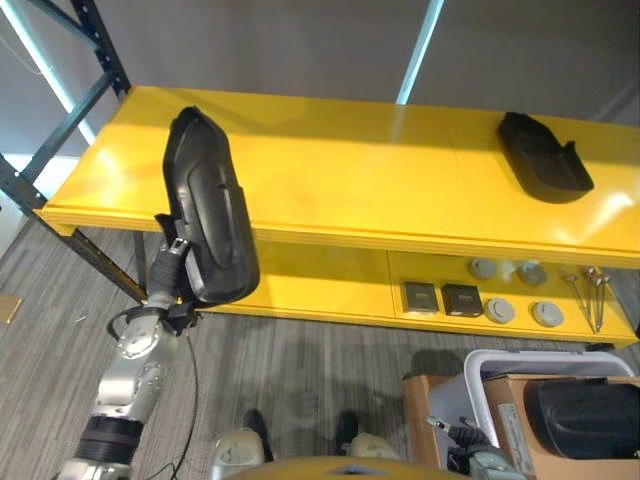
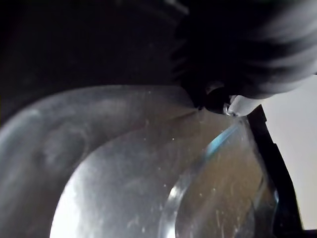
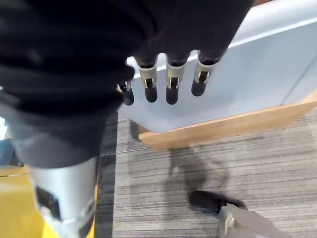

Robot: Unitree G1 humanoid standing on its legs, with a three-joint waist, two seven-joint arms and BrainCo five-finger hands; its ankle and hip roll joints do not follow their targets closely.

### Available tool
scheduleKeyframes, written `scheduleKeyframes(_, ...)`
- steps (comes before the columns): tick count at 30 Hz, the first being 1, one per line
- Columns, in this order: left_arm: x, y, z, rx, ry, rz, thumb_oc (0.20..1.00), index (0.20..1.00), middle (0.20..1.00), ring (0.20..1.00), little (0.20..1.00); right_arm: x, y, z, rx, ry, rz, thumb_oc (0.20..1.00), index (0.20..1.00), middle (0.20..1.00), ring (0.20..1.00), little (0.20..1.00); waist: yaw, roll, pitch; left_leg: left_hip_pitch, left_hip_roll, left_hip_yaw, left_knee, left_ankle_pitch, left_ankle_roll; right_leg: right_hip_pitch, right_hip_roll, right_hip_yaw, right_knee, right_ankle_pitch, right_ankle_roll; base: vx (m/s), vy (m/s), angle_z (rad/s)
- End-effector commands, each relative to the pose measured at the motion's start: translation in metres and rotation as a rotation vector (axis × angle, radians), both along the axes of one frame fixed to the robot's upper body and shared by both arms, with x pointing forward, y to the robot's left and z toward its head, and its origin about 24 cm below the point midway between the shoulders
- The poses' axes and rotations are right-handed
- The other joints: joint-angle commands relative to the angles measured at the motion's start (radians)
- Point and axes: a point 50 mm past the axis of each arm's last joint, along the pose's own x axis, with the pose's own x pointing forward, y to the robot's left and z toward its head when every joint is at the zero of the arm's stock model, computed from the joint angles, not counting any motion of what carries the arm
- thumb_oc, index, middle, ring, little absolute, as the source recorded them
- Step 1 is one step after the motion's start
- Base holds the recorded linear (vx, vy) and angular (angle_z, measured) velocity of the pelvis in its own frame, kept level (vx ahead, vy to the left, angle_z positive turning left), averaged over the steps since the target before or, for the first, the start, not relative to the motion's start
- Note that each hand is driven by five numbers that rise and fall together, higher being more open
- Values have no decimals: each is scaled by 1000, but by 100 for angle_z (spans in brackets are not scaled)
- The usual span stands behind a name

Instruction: Move parts from the plastic box to the shelf.

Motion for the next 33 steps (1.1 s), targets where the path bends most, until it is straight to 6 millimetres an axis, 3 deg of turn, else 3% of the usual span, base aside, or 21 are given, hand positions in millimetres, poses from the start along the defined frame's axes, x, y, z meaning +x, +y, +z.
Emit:
scheduleKeyframes(1,8,3,37,65,-196,-18,200,200,200,200,200,-8,-10,1,-14,17,1,1000,1000,1000,1000,1000,4,52,-45,-28,123,-122,-85,74,-84,-22,-35,10,-12,18,65,39,76,-7)
scheduleKeyframes(6,28,8,70,160,-254,38,200,200,200,200,200,-13,-3,-2,-22,53,70,1000,1000,1000,1000,1000,-46,66,-61,2,108,-79,-111,70,-77,-23,-53,39,-26,32,86,23,96,-11)
scheduleKeyframes(9,43,10,77,170,-225,92,200,200,200,200,200,-20,-4,-4,-27,86,100,1000,1000,1000,1000,1000,-76,67,-74,19,106,-58,-110,65,-74,-16,-58,55,-27,33,92,66,32,-22)
scheduleKeyframes(13,72,14,62,185,-79,210,200,200,200,200,200,-31,-4,-7,-28,135,155,1000,1000,1000,1000,1000,-129,67,-90,42,111,-23,-102,54,-68,-17,-58,86,-14,25,98,121,-25,-29)
scheduleKeyframes(15,87,23,46,189,9,300,200,200,200,200,200,-36,-5,-8,-33,165,186,1000,1000,1000,1000,1000,-168,70,-95,42,119,-1,-91,49,-68,-33,-54,111,0,20,98,94,-47,-34)
scheduleKeyframes(19,100,27,44,158,59,384,200,200,200,200,200,-38,-8,-7,-38,184,215,1000,1000,1000,1000,1000,-214,74,-82,36,130,24,-82,46,-70,-59,-44,144,20,7,94,44,-46,-31)
scheduleKeyframes(22,104,29,45,77,82,532,200,200,200,200,200,-41,-10,-7,-38,184,215,1000,1000,1000,1000,1000,-239,75,-75,24,138,26,-72,48,-77,-74,-34,163,34,-3,87,81,-60,-18)
scheduleKeyframes(24,102,45,44,-50,102,657,200,200,200,200,200,-41,-12,-7,-35,183,218,1000,1000,1000,1000,1000,-258,78,-68,19,143,30,-63,47,-81,-81,-30,172,42,-11,82,102,-41,-6)
scheduleKeyframes(27,100,63,50,-22,100,756,200,200,200,200,200,-37,-14,-5,-42,184,244,1000,1000,1000,1000,1000,-274,82,-56,2,148,31,-51,45,-86,-100,-27,182,52,-20,77,22,-2,-9)
scheduleKeyframes(30,96,96,69,-57,89,872,200,200,200,200,200,-20,-24,1,-68,157,286,1000,1000,1000,1000,1000,-290,99,-1,-69,150,16,-17,45,-93,-176,-27,207,100,-40,68,-134,86,-22)
scheduleKeyframes(33,95,108,79,3,95,890,200,200,200,200,200,-11,-30,6,-86,132,311,1000,1000,1000,1000,1000,-297,114,39,-113,149,5,11,45,-93,-223,-31,221,139,-53,59,-130,123,-21)
